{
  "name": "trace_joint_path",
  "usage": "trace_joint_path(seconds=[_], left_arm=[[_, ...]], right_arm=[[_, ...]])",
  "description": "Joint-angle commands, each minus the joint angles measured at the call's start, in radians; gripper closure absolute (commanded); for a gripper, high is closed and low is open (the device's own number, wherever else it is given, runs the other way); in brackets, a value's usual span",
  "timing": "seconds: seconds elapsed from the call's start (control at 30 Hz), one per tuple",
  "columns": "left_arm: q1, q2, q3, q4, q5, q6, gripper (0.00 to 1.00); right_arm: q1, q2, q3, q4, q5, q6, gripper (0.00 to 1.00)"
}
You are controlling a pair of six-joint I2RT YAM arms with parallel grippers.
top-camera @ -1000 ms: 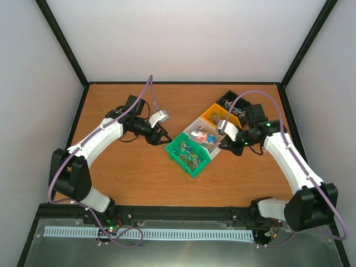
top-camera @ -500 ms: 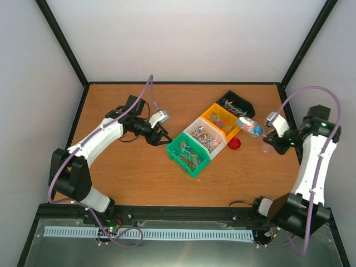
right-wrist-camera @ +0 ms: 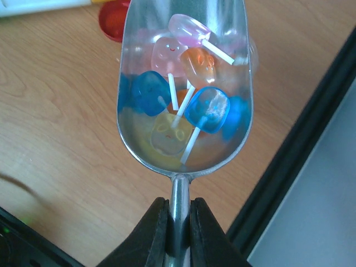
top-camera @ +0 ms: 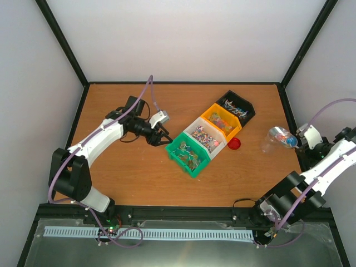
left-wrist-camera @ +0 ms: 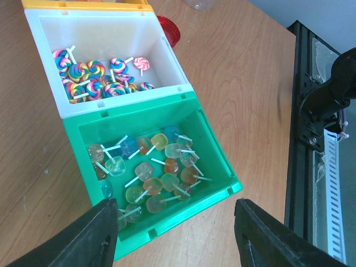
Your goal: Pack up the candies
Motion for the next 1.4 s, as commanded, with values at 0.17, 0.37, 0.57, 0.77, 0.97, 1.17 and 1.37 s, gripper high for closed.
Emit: trace_joint_path(seconds=[0.17, 0.37, 0.57, 0.77, 0.97, 1.17, 1.37], left_arm=[[0.005, 0.036, -0.003, 0.047, 0.050, 0.027, 0.40], [0.005, 0.050, 0.007, 0.046, 0.072, 0.027, 0.40], [0.008, 0.044, -0.006, 0.054, 0.074, 0.023, 0.40], [0.011, 0.035, -0.012, 0.055, 0.074, 0.019, 0.40], [0.013, 0.042, -0.007, 0.055, 0.077, 0.018, 0.40], [0.013, 0.040, -0.008, 0.053, 0.078, 0.020, 0.40], [0.013, 0.038, -0.012, 0.049, 0.076, 0.023, 0.40]], right_arm=[[-0.123, 0.012, 0.030, -0.023, 0.085, -0.085, 0.97], [-0.121, 0.044, 0.067, -0.022, 0.118, -0.049, 0.97], [-0.075, 0.093, 0.101, -0.023, 0.114, 0.009, 0.97], [-0.032, 0.134, 0.125, -0.013, 0.132, 0.053, 0.97], [0.015, 0.146, 0.137, 0.000, 0.183, 0.081, 0.97], [0.042, 0.162, 0.143, 0.017, 0.231, 0.142, 0.97], [0.068, 0.169, 0.146, 0.026, 0.272, 0.163, 0.97]])
